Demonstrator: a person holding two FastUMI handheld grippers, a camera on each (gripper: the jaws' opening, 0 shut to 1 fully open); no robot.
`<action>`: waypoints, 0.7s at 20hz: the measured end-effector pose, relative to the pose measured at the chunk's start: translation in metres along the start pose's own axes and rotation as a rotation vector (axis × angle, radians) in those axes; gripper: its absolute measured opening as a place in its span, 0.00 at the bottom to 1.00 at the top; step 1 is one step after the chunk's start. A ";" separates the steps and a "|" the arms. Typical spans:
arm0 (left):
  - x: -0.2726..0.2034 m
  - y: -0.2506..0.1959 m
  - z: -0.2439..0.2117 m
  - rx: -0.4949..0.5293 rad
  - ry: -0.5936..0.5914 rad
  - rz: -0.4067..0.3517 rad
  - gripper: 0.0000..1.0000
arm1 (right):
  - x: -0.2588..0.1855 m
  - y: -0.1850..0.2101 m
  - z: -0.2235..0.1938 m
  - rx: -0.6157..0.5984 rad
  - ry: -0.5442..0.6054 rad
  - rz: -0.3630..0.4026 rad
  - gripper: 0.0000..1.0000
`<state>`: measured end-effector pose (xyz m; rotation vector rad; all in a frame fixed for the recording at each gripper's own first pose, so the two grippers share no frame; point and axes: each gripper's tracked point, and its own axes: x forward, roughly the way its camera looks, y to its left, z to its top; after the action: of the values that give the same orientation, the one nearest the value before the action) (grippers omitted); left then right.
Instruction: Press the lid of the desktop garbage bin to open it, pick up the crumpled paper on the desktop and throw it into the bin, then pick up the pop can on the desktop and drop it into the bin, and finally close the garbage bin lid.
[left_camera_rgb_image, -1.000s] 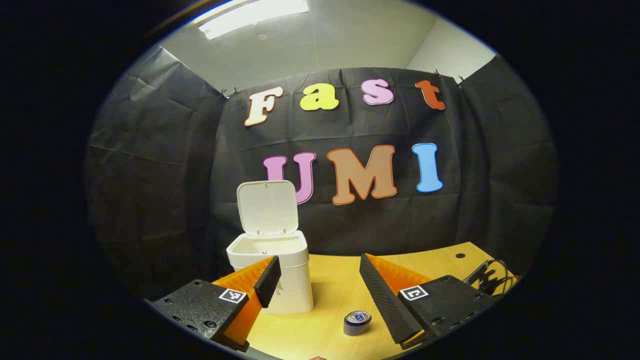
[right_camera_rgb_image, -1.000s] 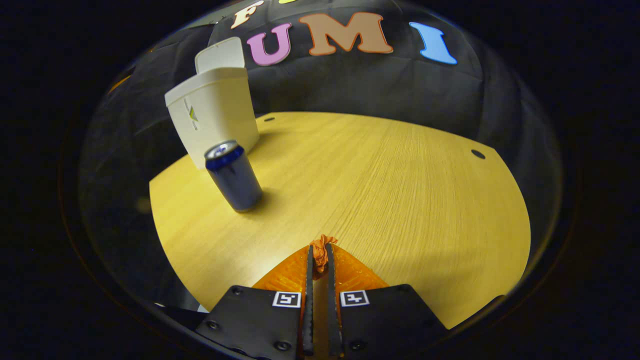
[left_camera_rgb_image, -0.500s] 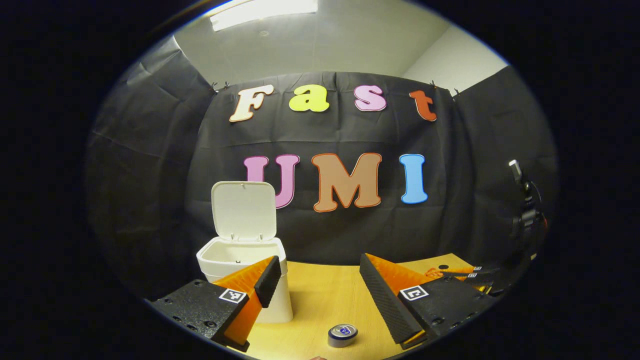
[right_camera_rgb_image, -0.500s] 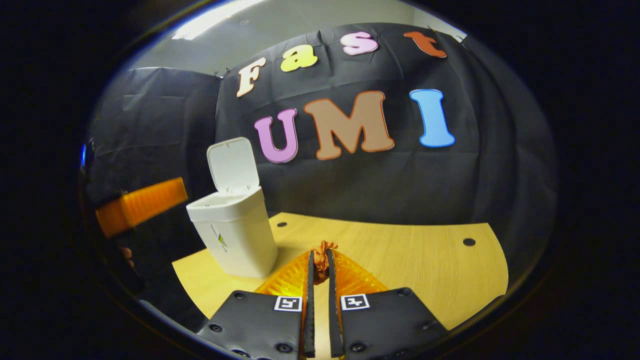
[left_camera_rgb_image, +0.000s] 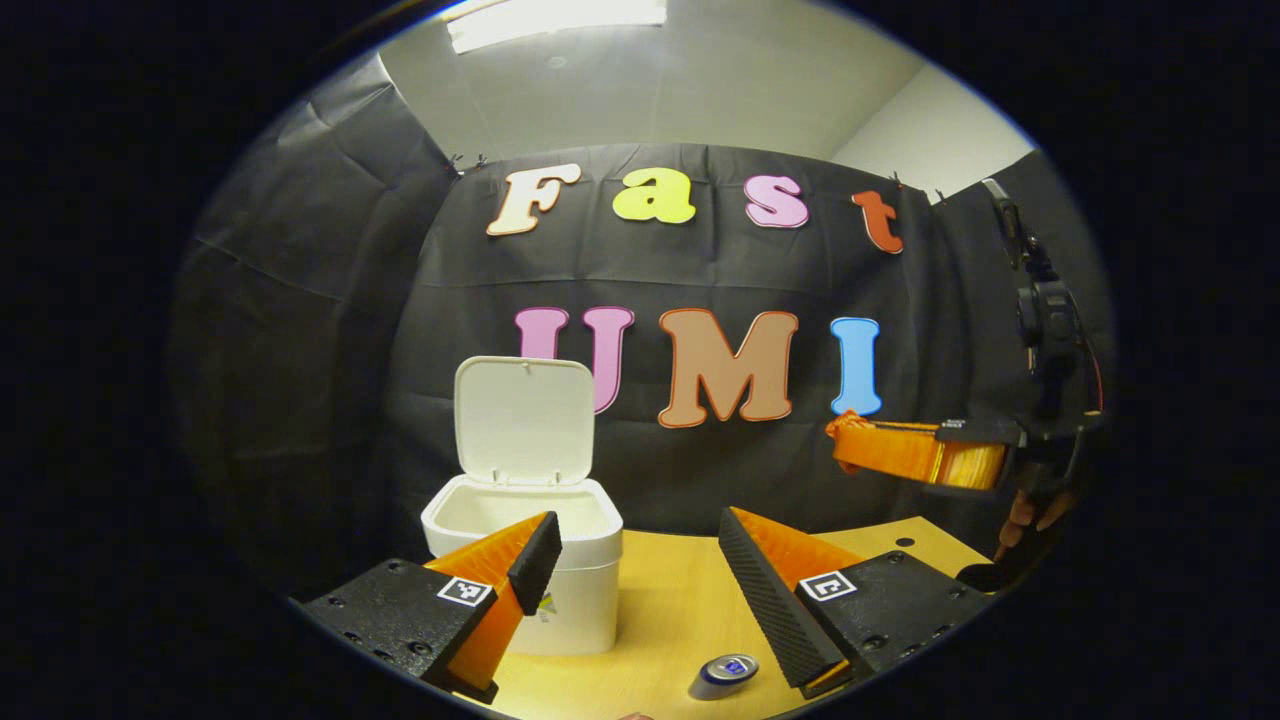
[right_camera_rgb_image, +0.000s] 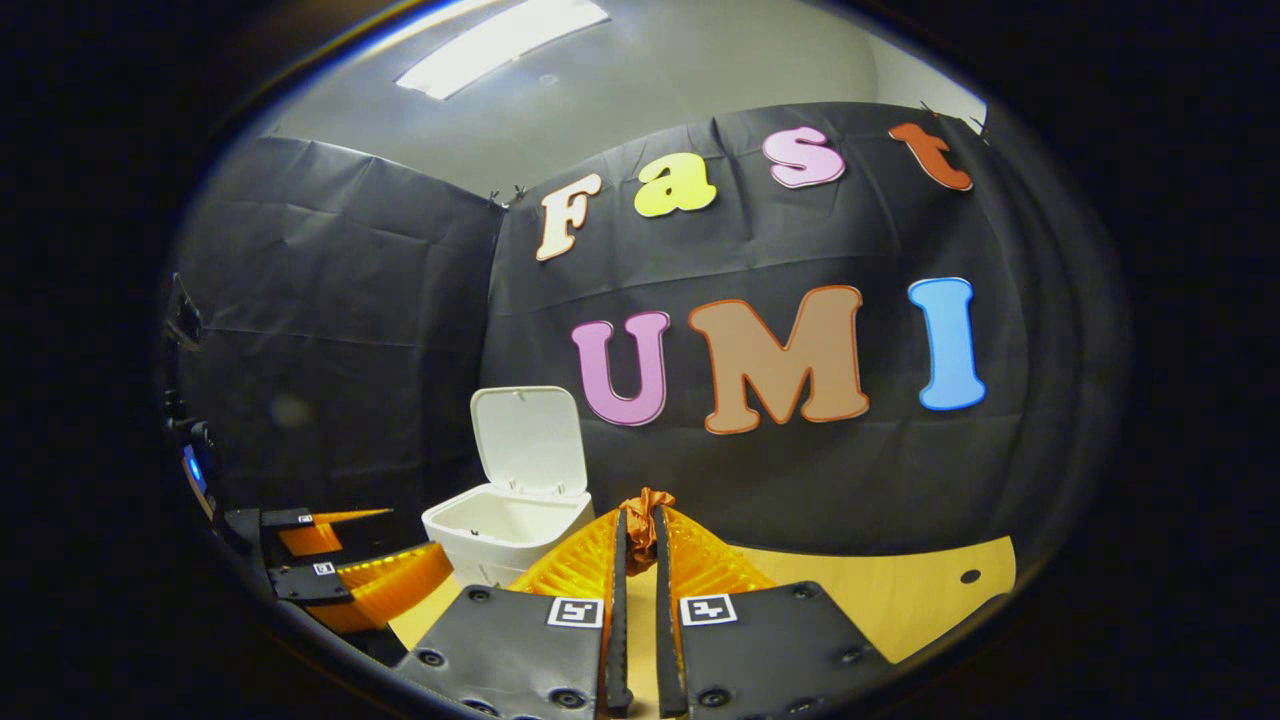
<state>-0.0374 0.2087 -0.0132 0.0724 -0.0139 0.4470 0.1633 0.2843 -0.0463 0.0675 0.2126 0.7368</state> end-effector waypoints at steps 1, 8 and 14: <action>0.001 0.010 -0.002 0.002 0.004 0.012 0.95 | 0.008 0.009 0.004 -0.003 -0.006 0.015 0.13; 0.002 0.069 -0.006 0.001 0.010 0.076 0.95 | 0.080 0.072 -0.001 -0.027 0.025 0.098 0.13; 0.005 0.114 -0.015 -0.004 0.033 0.097 0.95 | 0.129 0.112 -0.022 -0.028 0.071 0.117 0.14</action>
<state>-0.0820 0.3140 -0.0202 0.0604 0.0140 0.5448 0.1776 0.4542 -0.0739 0.0273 0.2673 0.8594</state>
